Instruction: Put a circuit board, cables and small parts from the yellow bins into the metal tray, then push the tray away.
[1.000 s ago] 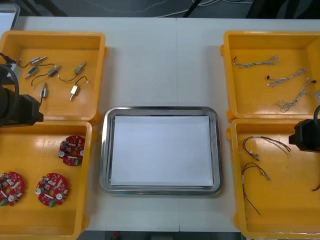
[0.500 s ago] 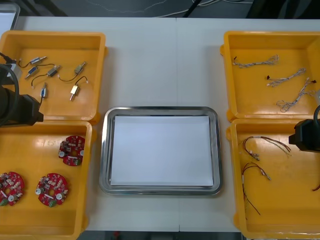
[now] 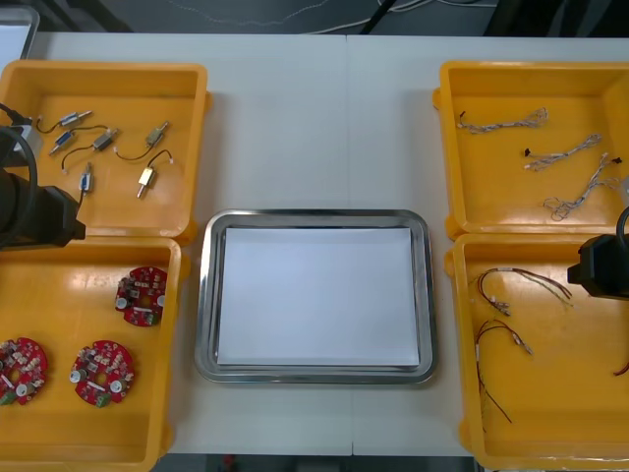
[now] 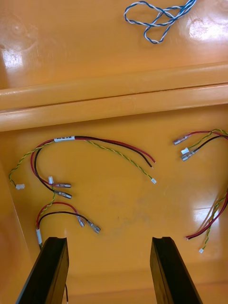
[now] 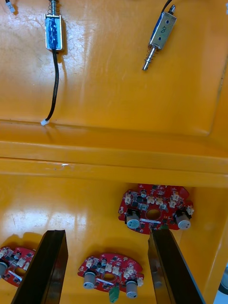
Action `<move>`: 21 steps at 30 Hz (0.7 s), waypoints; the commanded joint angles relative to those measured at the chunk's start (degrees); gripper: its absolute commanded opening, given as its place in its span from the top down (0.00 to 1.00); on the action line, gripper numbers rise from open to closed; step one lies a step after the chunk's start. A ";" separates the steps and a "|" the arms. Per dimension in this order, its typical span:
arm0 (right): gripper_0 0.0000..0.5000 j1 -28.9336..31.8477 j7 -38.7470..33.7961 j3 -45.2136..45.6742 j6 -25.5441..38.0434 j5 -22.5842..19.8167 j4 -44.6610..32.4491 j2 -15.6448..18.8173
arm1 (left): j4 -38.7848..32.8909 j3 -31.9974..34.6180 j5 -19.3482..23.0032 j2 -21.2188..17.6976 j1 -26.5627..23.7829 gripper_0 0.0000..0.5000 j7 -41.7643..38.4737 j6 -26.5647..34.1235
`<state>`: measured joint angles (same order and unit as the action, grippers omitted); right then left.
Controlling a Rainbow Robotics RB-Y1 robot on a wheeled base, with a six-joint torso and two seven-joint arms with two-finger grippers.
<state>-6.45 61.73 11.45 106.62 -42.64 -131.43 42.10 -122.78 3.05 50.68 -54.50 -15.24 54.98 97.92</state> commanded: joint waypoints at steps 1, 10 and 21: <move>0.00 0.56 2.25 1.73 -0.45 0.46 -1.81 -0.18 | -1.58 1.87 0.38 -2.37 0.82 0.00 -1.28 -0.10; 0.00 0.56 2.25 1.73 -0.45 0.46 -1.81 -0.18 | -1.58 1.87 0.38 -2.37 0.82 0.00 -1.28 -0.10; 0.00 0.56 2.25 1.73 -0.45 0.46 -1.81 -0.18 | -1.58 1.87 0.38 -2.37 0.82 0.00 -1.28 -0.10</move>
<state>-6.45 61.73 11.45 106.62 -42.64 -131.43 42.10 -122.78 3.05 50.68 -54.50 -15.24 54.98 97.92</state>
